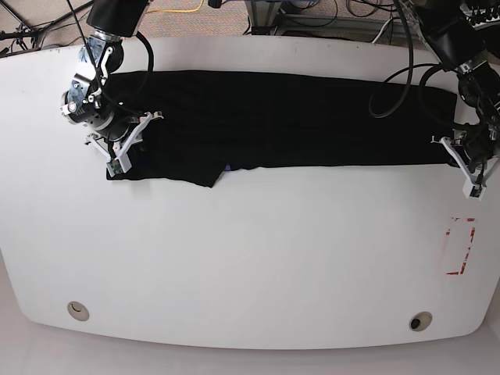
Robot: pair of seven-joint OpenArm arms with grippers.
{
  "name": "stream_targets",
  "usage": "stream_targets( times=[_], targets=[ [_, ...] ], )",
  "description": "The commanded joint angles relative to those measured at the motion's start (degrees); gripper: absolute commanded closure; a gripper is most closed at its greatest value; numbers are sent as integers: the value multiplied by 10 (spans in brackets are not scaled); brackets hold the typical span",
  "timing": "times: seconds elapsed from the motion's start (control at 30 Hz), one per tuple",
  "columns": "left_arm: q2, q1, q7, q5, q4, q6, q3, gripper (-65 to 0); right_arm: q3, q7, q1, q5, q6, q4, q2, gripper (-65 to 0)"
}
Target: Fold the T-shirt properly
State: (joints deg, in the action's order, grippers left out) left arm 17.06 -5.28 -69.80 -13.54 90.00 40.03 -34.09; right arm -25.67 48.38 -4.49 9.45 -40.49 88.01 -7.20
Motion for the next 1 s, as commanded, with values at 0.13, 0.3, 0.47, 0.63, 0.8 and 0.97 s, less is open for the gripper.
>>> stream_targets(
  times=[0.13, 0.3, 0.47, 0.63, 0.8, 0.97],
  targets=[
    [13, 32, -8, -5, 62, 0, -3, 0, 0, 38, -3, -26, 5, -5, -1, -87],
    [12, 52, -11, -5, 109, 0, -3, 0, 1, 38, 4, -26, 5, -6, -1, -87],
    [11, 86, -12, -5, 159, 0, -2, 0, 0, 38, 4, -30, 5, -6, 14, -87],
    [11, 102, -12, -5, 183, 0, 6, 0, 0, 38, 7, -30, 5, -7, 18, -87],
    [14, 134, -12, -5, 191, 0, 10, 0, 0, 38, 5, -30, 5, -7, 18, -87],
    [38, 154, -11, -6, 190, 0, 21, 0, 0, 38, 7, -30, 5, -7, 19, -87]
  ],
)
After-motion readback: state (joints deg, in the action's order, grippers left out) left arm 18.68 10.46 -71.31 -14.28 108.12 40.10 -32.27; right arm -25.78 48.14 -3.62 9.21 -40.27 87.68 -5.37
